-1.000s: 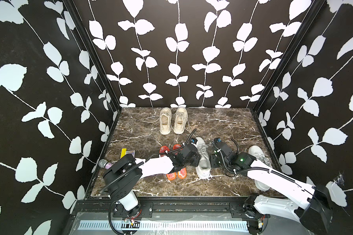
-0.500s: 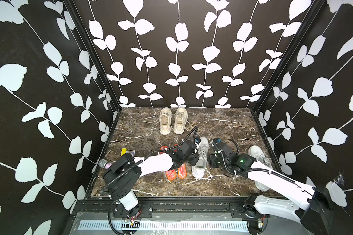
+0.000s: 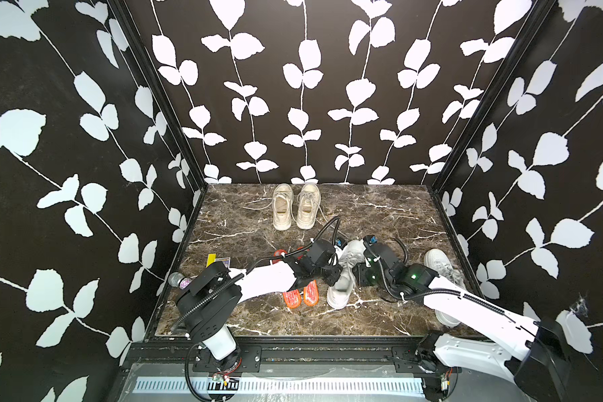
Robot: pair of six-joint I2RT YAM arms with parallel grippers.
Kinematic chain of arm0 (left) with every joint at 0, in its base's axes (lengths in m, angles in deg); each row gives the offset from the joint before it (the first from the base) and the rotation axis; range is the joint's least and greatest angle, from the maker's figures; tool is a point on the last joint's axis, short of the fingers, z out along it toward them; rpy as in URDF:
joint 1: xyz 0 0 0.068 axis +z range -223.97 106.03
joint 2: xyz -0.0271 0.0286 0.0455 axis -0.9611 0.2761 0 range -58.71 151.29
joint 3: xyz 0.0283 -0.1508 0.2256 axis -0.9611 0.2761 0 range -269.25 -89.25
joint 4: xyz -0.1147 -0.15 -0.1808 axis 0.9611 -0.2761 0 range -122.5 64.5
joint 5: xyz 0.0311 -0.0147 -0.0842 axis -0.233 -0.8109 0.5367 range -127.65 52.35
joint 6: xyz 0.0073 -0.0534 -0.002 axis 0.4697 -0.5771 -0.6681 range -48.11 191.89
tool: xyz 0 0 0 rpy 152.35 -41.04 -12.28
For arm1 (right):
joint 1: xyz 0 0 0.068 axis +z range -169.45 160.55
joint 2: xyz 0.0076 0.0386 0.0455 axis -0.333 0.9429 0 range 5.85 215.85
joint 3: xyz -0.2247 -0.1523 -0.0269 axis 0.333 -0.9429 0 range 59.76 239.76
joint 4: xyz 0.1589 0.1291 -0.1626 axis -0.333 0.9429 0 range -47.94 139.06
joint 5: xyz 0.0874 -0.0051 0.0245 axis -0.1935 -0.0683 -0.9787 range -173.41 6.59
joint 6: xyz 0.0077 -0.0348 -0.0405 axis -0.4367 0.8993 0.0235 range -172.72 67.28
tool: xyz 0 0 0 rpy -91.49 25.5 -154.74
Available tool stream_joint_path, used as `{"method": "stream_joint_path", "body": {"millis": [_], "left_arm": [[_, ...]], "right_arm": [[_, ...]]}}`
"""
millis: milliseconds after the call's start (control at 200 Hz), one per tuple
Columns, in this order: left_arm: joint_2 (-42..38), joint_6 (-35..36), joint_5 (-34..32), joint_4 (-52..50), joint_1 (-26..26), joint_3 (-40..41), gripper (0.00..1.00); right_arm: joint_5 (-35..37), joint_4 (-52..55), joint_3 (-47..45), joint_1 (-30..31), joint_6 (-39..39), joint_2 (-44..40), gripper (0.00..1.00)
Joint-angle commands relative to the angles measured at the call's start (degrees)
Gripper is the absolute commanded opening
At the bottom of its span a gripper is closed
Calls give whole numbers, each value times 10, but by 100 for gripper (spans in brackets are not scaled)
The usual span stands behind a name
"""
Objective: Remove the insole from the shoe
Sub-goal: Untie the shoelace on the shoe.
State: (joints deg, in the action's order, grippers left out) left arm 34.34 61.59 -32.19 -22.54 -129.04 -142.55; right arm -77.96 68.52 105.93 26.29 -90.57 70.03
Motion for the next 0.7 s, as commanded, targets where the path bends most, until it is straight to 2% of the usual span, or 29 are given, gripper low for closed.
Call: {"method": "stream_joint_path", "body": {"millis": [0,175,696], "left_arm": [[-15,8,20,1,-1,-5,24],[-14,4,14,0,-1,-2,28],[-20,-6,13,11,-2,13,25]], "right_arm": [[-11,-25,8,-2,4,12,32],[3,-14,28,-2,11,46,29],[49,-9,76,-2,24,114,35]]}}
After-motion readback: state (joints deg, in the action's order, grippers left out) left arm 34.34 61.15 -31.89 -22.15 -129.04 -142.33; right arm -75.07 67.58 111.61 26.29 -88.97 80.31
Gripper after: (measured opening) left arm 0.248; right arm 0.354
